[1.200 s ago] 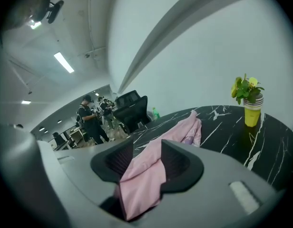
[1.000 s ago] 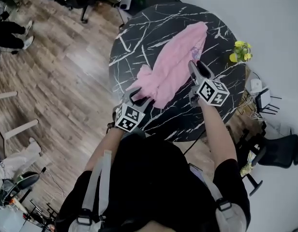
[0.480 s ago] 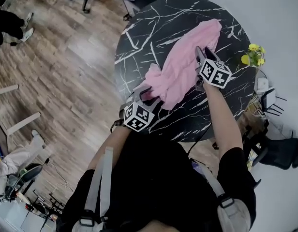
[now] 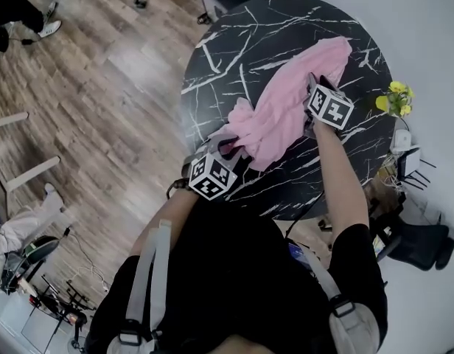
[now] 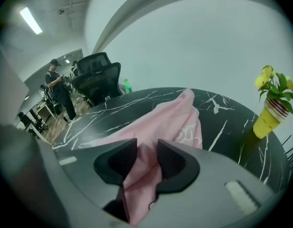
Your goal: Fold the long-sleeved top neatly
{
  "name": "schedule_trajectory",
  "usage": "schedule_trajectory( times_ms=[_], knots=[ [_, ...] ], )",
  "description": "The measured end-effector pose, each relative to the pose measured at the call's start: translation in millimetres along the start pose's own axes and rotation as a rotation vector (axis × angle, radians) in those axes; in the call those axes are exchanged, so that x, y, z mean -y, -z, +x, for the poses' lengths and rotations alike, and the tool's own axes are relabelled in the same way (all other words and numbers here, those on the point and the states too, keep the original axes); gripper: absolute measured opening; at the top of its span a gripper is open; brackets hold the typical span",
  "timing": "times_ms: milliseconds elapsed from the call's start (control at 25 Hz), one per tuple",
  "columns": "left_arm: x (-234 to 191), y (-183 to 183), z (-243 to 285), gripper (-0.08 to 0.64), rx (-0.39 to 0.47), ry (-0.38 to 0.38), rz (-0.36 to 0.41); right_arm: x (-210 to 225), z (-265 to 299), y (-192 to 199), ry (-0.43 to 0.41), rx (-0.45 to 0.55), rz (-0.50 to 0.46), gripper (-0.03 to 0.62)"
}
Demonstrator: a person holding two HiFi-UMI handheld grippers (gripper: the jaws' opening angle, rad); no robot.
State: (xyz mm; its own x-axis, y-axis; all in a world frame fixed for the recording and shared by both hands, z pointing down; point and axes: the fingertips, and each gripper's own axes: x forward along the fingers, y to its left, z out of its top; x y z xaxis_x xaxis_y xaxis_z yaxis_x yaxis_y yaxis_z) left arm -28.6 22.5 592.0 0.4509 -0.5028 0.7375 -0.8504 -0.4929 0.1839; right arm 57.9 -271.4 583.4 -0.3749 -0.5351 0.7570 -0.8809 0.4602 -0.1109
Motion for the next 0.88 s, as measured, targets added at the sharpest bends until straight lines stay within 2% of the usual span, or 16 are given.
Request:
schedule_trajectory(
  times_ms=[80,160,320,440,680,880],
  knots=[
    [-3,0,-2,0.026,0.002,0.012,-0.011,4,0,3,0.018,-0.007,-0.003,0.050],
    [-4,-2,-5,0.017,0.007,0.025,-0.016,5,-2,-1,0.014,0.011,0.003,0.031],
    [-11,-11,-20,0.017,0.035,0.028,-0.023,-10,-7,-23,-0.052,0.087,0.011,0.024],
    [-23,-17,-32,0.017,0.064,0.017,-0.066,-28,-8,-46,-0.091,0.133,-0.006,0.023],
    [-72,-15,-55,0.017,0.083,-0.043,-0.144,-80,7,-88,-0.159,0.192,-0.032,0.023],
    [-114,-17,-71,0.017,0.097,-0.088,-0.185,-124,29,-107,-0.192,0.200,-0.053,0.023]
  ],
)
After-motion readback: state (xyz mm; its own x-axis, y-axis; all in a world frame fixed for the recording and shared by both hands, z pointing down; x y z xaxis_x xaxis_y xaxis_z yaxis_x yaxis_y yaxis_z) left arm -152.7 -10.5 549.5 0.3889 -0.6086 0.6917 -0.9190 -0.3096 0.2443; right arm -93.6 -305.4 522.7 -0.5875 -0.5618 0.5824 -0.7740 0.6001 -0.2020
